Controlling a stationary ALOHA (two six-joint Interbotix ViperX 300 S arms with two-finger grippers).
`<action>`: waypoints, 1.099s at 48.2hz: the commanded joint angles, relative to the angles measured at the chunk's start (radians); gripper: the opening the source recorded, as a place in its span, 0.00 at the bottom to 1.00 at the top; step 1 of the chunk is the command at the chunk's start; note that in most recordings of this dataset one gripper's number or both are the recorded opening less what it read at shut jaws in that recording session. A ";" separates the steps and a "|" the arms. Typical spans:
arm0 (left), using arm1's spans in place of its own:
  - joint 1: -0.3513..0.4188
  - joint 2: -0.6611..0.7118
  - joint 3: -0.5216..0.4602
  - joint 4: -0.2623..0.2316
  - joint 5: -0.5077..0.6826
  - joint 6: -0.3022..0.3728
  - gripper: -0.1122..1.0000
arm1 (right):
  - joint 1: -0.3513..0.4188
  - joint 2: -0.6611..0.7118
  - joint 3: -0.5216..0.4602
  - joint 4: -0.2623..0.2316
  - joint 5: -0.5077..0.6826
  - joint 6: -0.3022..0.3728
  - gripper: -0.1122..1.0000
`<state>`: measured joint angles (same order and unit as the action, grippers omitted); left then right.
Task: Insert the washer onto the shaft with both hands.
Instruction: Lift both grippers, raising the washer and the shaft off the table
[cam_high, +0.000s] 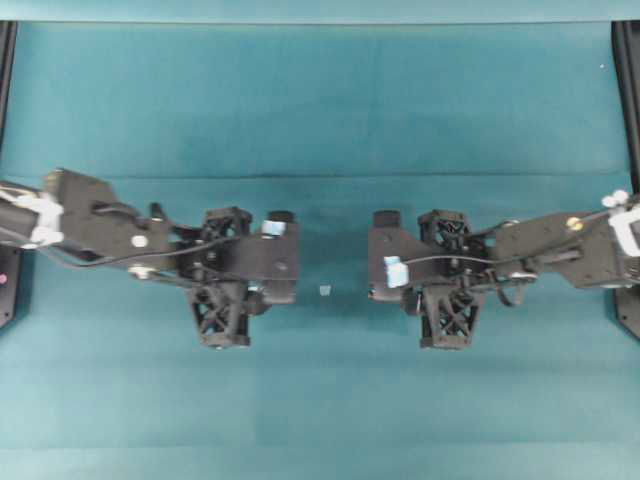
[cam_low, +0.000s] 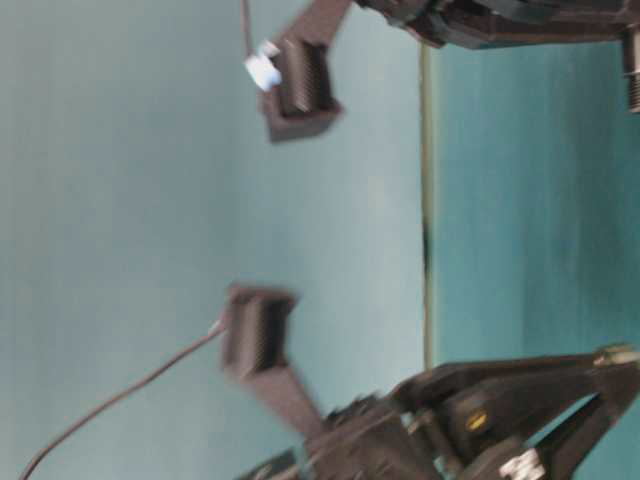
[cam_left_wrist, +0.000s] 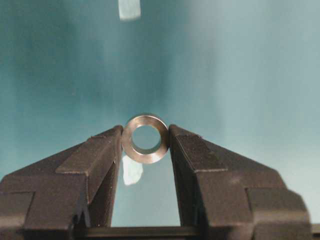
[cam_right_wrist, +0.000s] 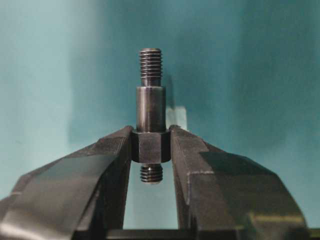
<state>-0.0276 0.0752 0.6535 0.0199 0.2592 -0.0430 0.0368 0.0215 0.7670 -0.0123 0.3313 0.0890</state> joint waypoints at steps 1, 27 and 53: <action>0.003 -0.064 0.034 0.002 -0.060 -0.002 0.44 | -0.005 -0.048 0.011 -0.002 -0.043 0.009 0.10; 0.005 -0.247 0.258 0.000 -0.597 -0.017 0.44 | -0.005 -0.193 0.187 0.029 -0.512 0.028 0.10; 0.005 -0.239 0.249 0.000 -0.660 -0.017 0.44 | -0.003 -0.209 0.233 0.038 -0.588 0.067 0.10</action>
<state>-0.0245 -0.1580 0.9173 0.0199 -0.3896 -0.0583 0.0322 -0.1764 1.0078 0.0230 -0.2424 0.1473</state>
